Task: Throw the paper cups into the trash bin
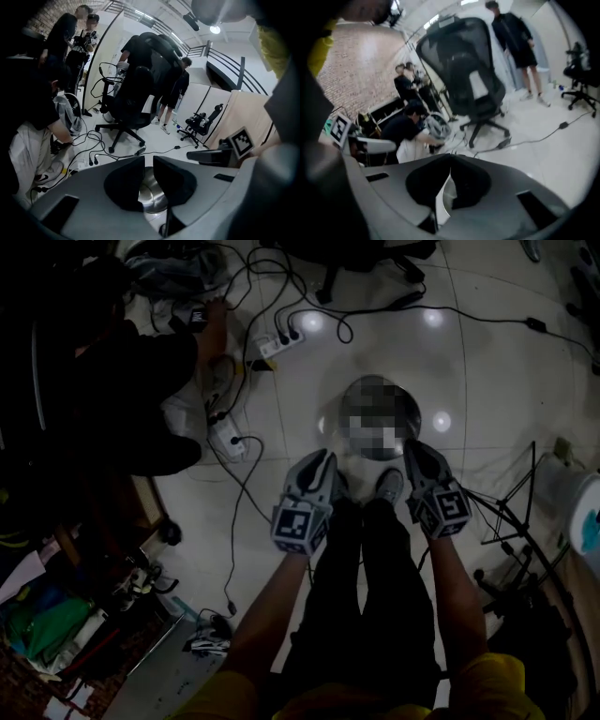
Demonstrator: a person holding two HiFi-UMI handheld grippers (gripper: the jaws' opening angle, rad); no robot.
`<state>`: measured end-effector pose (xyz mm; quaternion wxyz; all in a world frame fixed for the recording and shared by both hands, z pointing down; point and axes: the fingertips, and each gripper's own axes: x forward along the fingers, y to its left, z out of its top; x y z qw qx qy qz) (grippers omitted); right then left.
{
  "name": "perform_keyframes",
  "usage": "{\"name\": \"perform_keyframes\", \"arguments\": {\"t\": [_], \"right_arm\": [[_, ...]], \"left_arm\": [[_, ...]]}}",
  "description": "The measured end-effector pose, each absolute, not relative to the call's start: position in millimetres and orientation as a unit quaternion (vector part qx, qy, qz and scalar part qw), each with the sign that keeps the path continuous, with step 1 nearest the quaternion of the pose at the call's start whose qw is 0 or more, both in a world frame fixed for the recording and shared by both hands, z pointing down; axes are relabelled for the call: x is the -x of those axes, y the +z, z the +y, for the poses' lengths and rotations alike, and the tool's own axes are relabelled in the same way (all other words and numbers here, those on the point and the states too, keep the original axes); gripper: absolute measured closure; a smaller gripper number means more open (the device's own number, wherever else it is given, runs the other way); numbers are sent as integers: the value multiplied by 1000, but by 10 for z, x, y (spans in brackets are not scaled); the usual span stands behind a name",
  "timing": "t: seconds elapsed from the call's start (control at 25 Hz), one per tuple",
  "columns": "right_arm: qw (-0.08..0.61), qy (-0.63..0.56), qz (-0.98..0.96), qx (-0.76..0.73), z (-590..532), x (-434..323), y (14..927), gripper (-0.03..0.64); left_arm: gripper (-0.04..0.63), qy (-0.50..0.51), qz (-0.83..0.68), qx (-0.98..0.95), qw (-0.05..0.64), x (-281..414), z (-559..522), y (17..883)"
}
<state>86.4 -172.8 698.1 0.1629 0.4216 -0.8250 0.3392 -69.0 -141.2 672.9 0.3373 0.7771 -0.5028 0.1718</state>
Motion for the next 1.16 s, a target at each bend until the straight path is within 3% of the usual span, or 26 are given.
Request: {"name": "perform_keyframes", "arguments": {"t": [0.2,0.28,0.36,0.84,1.16], "right_arm": [[153,318,-821,-448,-1396,-1179,6317,614],[164,323,-819,-446,-1306,-1212,6346,615],[173,323,-818,-442,-1288,-1193,6400,615],[174,312,-828,-432,-1400,-824,6409,615],[178,326,-815,-444,-1462,-809,6617,615]], "left_arm": [[537,120,-517,-788,311,631,-1407,6355],[535,114,-517,-789,311,601,-1395,6313],[479,117,-513,-789,319,569,-1375,6341],[476,131,-506,-790,320,647,-1257,6446],[538,154,-512,-786,310,630,-1316,6610]]}}
